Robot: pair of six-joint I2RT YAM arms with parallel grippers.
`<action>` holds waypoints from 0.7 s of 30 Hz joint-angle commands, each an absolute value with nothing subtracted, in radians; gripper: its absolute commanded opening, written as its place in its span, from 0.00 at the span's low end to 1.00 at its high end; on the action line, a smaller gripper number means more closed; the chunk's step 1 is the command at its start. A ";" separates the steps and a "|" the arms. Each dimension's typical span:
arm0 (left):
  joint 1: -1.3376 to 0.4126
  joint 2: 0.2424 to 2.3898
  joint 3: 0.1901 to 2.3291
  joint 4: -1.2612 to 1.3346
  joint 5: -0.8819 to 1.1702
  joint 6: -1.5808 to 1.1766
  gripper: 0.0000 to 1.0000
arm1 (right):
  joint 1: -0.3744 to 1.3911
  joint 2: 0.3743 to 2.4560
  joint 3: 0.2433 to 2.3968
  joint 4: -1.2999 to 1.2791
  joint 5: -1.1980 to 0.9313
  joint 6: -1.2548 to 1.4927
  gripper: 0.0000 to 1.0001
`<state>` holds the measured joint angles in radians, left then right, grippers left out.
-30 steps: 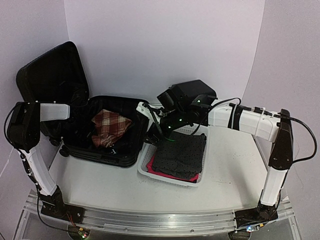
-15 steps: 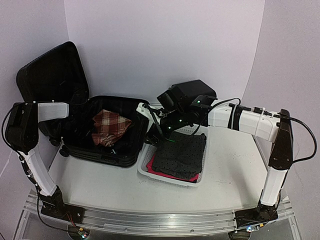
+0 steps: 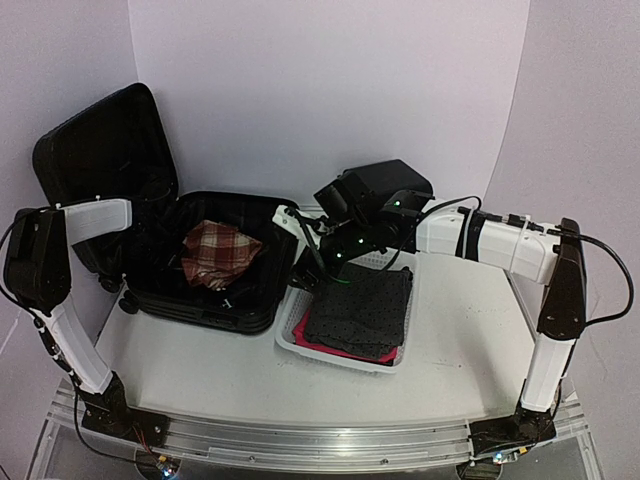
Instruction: Open, take out, and arrange the luggage
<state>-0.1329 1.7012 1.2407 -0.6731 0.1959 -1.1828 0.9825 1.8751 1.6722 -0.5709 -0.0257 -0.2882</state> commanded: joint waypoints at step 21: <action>-0.145 1.475 1.508 -0.824 0.240 -1.378 0.00 | 0.870 1.721 1.611 -0.515 -0.002 -0.105 0.98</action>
